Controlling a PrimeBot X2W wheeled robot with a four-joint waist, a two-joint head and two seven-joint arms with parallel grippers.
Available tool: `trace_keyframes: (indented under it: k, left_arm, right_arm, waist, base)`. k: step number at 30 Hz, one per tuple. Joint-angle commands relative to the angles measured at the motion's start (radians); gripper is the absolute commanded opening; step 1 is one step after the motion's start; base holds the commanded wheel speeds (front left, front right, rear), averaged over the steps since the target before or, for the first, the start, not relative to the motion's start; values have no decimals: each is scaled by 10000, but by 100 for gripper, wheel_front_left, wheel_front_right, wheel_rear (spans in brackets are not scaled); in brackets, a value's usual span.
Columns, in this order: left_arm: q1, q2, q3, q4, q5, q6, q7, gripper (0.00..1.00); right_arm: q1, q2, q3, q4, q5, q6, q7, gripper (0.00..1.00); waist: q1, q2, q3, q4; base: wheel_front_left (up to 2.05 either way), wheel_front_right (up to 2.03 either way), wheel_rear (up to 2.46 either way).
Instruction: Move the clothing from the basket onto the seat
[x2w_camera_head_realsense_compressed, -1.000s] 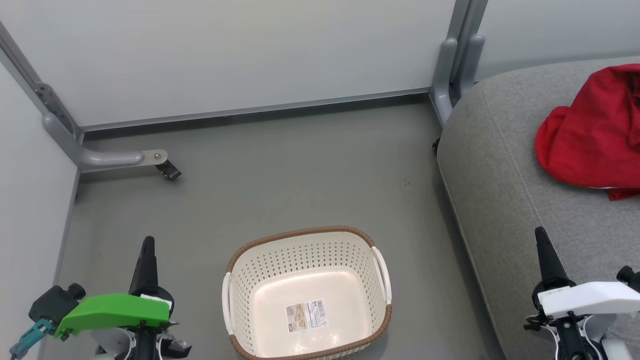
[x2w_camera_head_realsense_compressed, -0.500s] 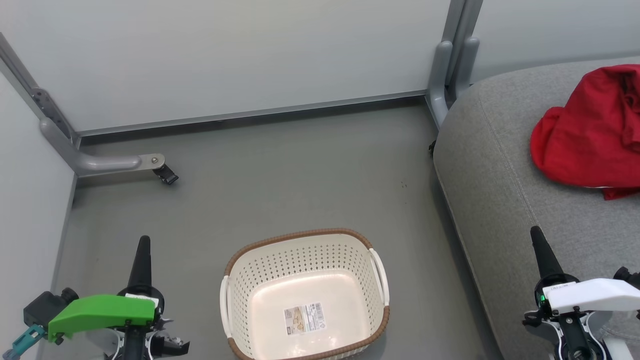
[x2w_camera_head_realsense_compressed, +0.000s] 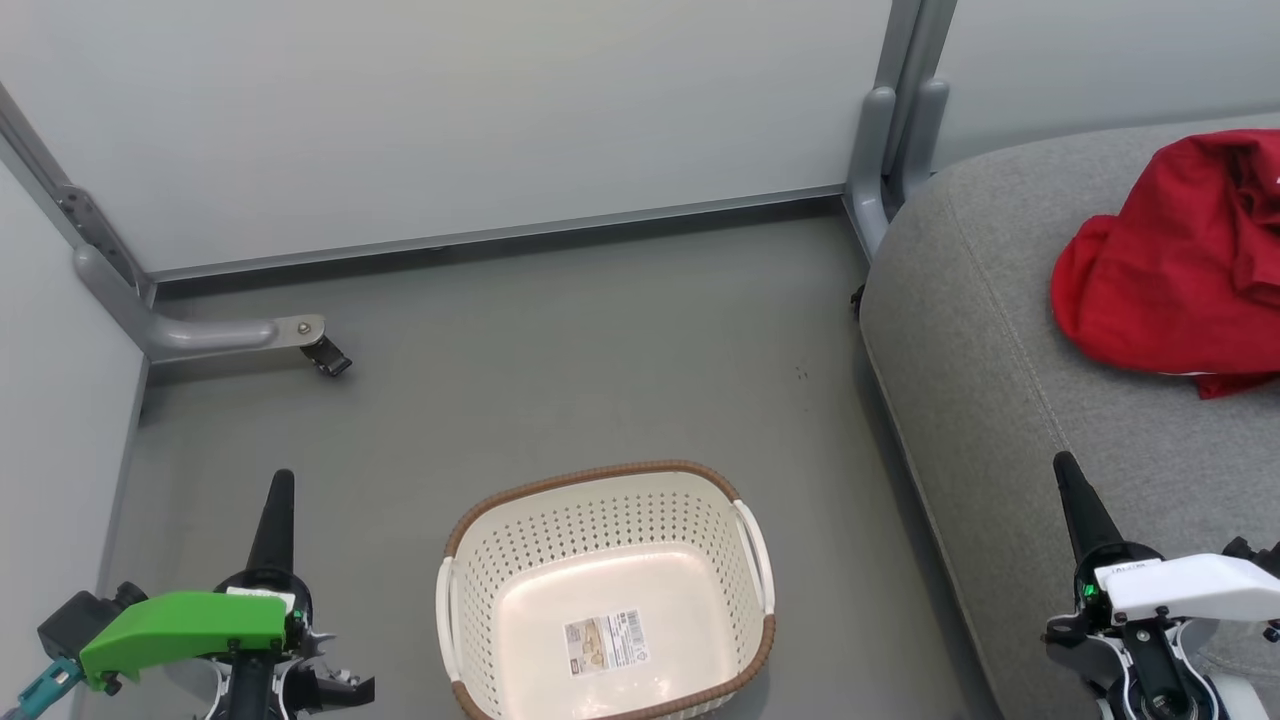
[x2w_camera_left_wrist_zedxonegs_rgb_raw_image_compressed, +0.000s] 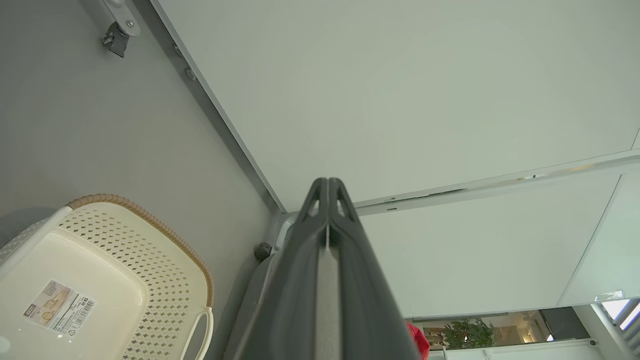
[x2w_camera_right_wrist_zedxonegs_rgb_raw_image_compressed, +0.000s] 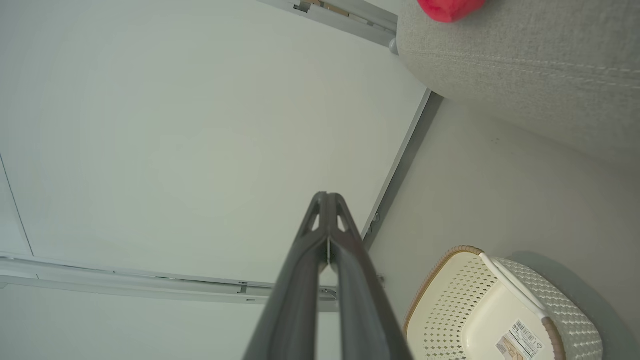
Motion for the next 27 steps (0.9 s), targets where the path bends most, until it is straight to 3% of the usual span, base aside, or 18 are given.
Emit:
trace_keyframes:
  k: [1, 27]
  left_arm:
    - [-178, 15, 73, -85, -240, -58, 69, 0]
    - [-187, 10, 362, -132, -2149, -141, 578, 0]
  right_arm:
    - [-185, -68, 2, 12, 235, -1, 73, 0]
    - [-362, -83, 22, 341, 2178, -3, 576, 0]
  waist:
    - [0, -1, -9, -10]
    - [0, -1, -149, -176]
  base:
    - [0, 0, 0]
    - [0, 0, 0]
